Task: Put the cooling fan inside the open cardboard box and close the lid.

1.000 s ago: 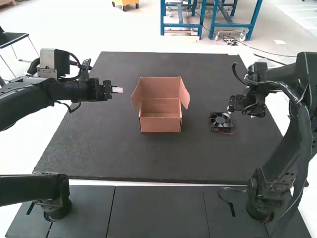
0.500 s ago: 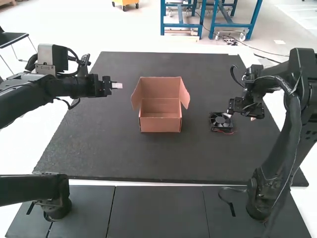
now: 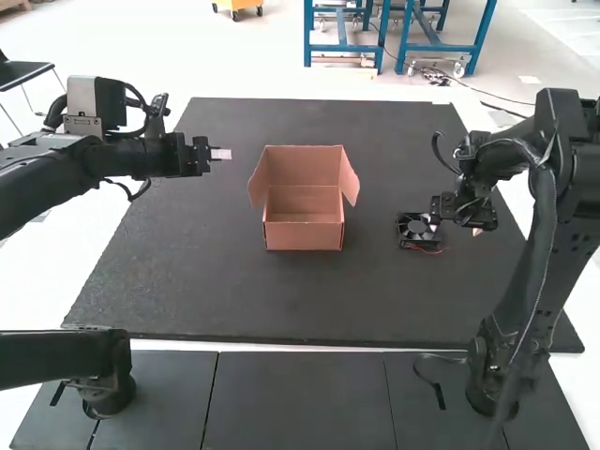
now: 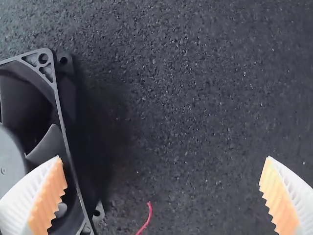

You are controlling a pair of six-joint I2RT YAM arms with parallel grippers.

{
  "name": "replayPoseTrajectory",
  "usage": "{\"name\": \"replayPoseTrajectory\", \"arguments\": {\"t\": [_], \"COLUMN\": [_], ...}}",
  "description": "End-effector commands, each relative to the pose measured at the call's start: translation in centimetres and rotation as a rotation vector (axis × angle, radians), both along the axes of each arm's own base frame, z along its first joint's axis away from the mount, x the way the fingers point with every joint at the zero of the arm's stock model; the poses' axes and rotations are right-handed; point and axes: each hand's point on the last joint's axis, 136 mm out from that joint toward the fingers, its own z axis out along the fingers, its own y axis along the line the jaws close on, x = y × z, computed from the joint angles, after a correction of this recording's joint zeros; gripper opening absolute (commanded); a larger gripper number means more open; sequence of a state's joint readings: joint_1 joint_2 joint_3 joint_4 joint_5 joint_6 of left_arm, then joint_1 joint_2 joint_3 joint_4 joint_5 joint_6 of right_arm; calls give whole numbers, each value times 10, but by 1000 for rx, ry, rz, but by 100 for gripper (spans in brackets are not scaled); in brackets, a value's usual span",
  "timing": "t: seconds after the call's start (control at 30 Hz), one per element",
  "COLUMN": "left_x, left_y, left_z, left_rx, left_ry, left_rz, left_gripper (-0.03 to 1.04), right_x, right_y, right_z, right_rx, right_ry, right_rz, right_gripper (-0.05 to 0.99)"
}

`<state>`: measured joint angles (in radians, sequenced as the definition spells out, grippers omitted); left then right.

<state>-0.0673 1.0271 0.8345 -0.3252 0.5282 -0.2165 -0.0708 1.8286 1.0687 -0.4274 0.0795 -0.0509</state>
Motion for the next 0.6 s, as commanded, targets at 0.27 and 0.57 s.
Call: {"name": "replayPoseTrajectory", "arguments": {"t": [0.27, 0.57], "left_x": [4, 5], "left_y": [-2, 1], "left_z": [30, 38], "left_rx": [-3, -5], "left_ry": [-75, -89], "left_rz": [-17, -8], "left_gripper": [93, 93], "right_x": [9, 7], "right_y": [-8, -5], "right_z": [-2, -9], "right_rx": [-21, -16], "right_ry": [9, 31], "right_rz": [11, 28], "right_gripper": [87, 69]}}
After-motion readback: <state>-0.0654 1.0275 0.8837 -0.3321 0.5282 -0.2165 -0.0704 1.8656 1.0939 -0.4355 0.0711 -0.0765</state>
